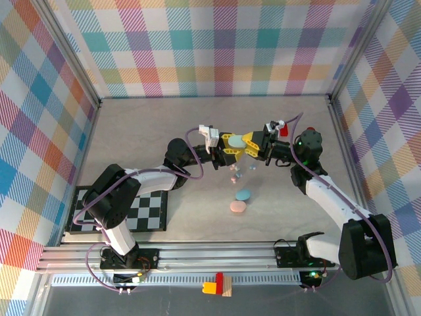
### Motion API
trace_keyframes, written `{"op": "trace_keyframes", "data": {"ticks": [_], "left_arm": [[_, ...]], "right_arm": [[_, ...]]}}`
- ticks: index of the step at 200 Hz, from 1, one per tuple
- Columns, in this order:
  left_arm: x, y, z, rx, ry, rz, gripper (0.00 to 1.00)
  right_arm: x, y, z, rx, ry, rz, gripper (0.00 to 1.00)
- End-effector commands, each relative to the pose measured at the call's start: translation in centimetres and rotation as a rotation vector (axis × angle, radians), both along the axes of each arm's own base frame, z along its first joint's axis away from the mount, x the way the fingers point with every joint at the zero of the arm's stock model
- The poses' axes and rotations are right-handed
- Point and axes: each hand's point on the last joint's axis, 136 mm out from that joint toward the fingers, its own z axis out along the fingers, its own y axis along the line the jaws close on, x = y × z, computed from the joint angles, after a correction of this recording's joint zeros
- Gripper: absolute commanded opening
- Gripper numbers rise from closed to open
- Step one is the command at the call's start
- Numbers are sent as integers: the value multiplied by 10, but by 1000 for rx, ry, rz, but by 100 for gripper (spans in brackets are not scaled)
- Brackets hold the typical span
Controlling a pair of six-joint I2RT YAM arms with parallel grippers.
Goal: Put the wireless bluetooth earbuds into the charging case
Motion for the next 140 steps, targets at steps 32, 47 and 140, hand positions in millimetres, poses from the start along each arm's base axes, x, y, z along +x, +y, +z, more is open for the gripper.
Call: {"op": "trace_keyframes", "data": {"ticks": [32,47,140], "left_arm": [[-3,3,23,-51,-67,-23,47],[-4,2,23,-50,-64,-25,47],[-3,0,15,-38,-50,-31,48]], "right_arm": [[-2,-1,-1,-13,-19,0,10],[-2,-1,-1,-14,-18,0,10],[-5,-3,12,16,-56,-7,10]]}}
